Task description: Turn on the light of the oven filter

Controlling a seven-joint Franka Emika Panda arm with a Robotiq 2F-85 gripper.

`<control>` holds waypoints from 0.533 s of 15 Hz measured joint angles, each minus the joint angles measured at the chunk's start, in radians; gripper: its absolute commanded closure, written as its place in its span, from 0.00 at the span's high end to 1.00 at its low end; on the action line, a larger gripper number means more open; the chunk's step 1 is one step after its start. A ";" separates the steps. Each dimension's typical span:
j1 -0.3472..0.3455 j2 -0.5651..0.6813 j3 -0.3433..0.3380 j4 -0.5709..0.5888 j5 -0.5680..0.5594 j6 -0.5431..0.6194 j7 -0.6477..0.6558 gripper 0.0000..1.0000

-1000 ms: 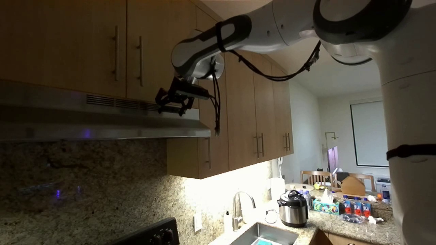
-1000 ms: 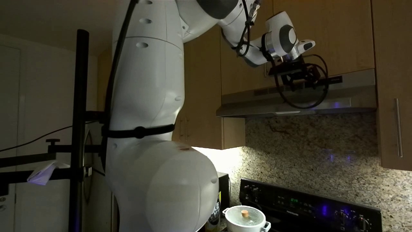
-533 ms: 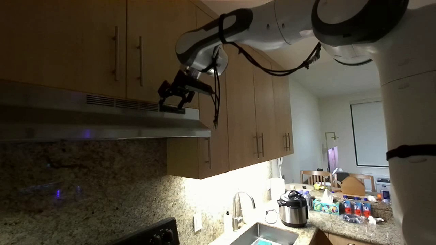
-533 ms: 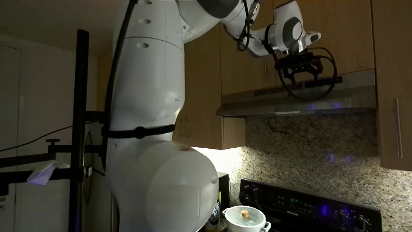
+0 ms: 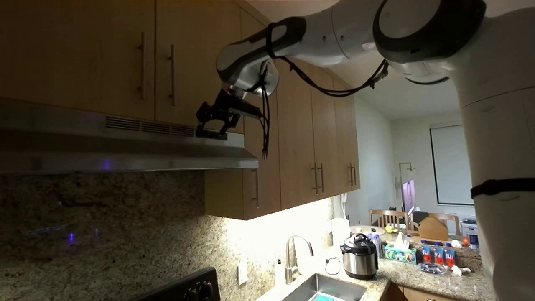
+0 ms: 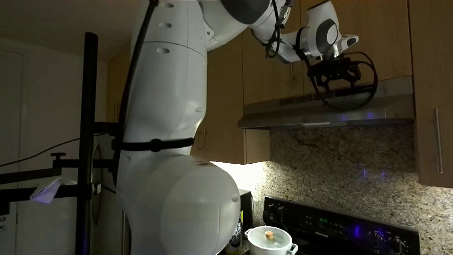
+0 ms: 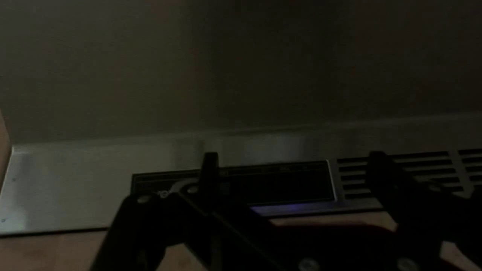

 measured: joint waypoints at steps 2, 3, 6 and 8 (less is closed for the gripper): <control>0.000 0.023 0.001 0.023 0.003 -0.001 -0.001 1.00; 0.000 0.034 0.002 0.035 0.003 -0.002 -0.001 1.00; 0.000 0.065 0.003 0.072 0.003 -0.003 -0.001 1.00; 0.000 0.081 0.003 0.092 0.003 -0.003 -0.001 1.00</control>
